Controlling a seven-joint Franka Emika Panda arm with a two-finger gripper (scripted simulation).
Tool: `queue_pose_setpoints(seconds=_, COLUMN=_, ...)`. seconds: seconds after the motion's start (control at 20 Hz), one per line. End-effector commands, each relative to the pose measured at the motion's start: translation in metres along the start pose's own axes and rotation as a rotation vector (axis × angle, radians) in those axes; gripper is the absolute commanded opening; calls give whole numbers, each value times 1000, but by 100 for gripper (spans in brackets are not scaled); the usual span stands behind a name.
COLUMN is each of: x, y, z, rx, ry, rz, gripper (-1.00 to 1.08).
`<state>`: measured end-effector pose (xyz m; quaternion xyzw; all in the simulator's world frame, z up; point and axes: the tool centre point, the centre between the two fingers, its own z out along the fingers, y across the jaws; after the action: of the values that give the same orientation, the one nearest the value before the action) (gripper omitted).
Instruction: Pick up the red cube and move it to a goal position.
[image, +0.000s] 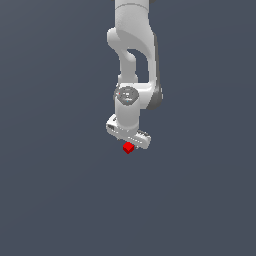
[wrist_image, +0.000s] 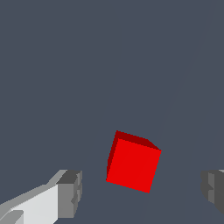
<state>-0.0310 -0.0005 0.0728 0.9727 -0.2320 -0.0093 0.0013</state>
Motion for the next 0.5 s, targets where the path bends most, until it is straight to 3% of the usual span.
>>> queue_pose_setpoints(seconds=0.0, x=-1, y=0, z=13, rx=2, ry=5, rz=71, gripper=100)
queue_pose_setpoints(seconds=0.45, x=-2, y=0, z=45, rx=7, ry=15, rz=239, gripper=100)
